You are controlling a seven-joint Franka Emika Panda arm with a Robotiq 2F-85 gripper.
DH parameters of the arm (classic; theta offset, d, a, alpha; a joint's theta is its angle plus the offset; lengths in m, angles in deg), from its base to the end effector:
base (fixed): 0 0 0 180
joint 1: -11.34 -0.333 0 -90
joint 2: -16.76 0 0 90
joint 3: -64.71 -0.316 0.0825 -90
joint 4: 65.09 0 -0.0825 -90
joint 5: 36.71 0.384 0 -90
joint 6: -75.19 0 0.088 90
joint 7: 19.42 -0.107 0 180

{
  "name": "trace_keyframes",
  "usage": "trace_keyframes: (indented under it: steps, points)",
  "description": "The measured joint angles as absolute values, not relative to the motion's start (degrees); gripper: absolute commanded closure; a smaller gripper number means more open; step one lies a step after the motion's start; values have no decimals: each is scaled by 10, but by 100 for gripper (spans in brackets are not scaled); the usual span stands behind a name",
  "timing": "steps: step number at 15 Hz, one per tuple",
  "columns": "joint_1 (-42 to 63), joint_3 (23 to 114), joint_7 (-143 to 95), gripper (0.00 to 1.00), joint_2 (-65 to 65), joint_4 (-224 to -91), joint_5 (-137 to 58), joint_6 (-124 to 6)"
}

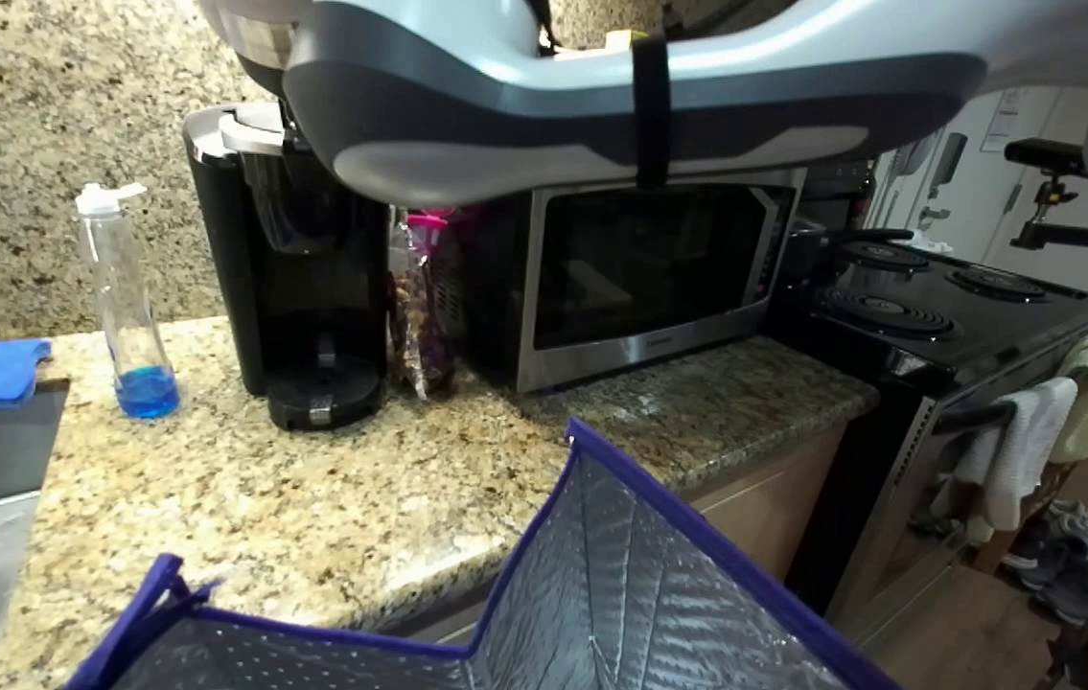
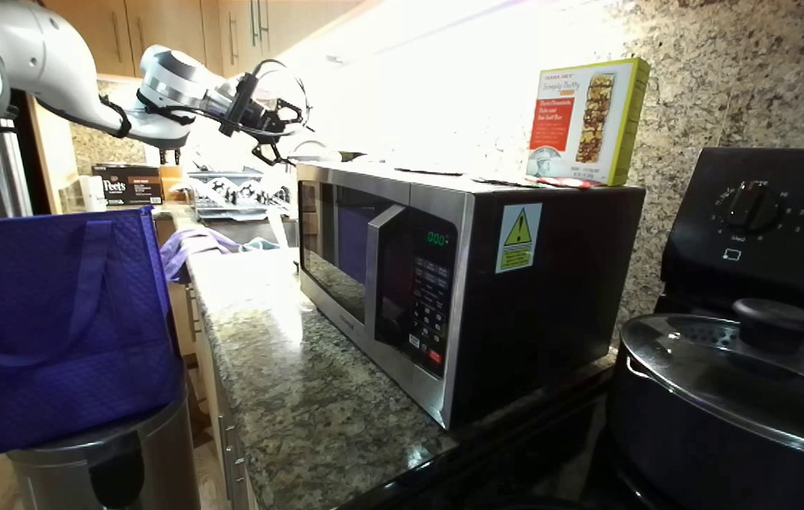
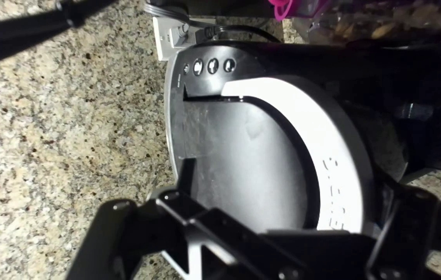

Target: Close the microwave door, remove the pink object from the top of the microwave, open the coffee maker

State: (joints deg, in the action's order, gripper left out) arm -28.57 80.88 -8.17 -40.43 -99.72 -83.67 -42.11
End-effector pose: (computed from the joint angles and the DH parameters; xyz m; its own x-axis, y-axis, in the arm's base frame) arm 0.7056 0.4182 0.4843 0.4994 0.8654 0.0405 0.3663 -0.2533 0.8954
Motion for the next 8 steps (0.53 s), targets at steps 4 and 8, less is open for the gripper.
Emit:
trace_keyframes:
  steps: [4, 8]
  points:
    - [-315, 851, -102, 0, -388, -985, -870, -388]
    - [-337, 886, -102, 0, -362, -980, -894, -355]
